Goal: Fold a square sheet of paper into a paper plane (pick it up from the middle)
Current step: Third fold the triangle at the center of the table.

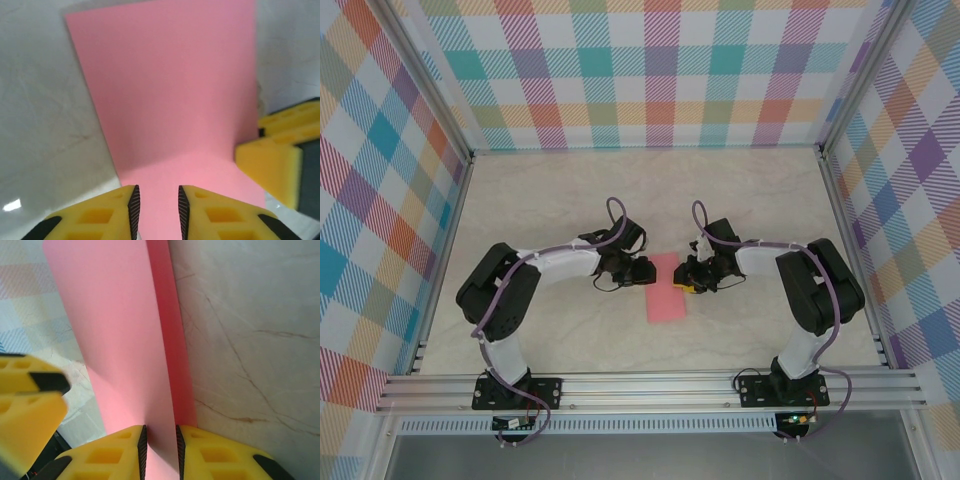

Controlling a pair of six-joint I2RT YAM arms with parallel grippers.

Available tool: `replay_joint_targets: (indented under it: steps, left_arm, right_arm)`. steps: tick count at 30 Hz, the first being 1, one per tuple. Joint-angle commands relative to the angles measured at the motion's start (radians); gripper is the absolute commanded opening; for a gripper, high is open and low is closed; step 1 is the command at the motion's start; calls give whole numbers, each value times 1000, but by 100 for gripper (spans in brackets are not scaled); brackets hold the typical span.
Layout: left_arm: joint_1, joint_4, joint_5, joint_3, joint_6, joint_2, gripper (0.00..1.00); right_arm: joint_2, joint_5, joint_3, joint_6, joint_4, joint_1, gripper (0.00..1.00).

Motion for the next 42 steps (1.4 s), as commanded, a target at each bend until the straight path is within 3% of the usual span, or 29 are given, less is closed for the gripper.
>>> replay_joint_targets:
  steps: [1, 5, 9, 13, 19, 26, 35, 38, 42]
  left_arm:
    - [-34, -55, -33, -40, 66, -101, 35]
    - [-107, -39, -84, -96, 136, -205, 47]
    - [-265, -68, -296, -122, 216, -251, 53]
    - [-397, -68, -496, -139, 272, -249, 58]
    - [-528, -52, -647, -103, 352, -162, 62]
    - [-590, -33, -751, -29, 369, -32, 66]
    - [-603, 5, -868, 5, 350, 37, 66]
    - [-603, 8, -874, 3, 345, 37, 63]
    - [-602, 60, -876, -21, 332, 15, 48]
  right_arm:
    - [-15, -13, 17, 1, -12, -8, 24]
    - [-27, -17, 19, 15, -18, -8, 20]
    - [-29, -30, 26, 19, -25, -8, 14]
    - [-38, -30, 26, 27, -30, -7, 12]
    - [-49, -42, 29, 36, -36, -9, 11]
    - [-46, -40, 31, 34, -49, -8, 12]
    - [-50, -40, 30, 30, -53, -9, 13]
    - [-50, -42, 31, 30, -54, -9, 14]
    - [-40, -37, 33, 27, -58, -9, 14]
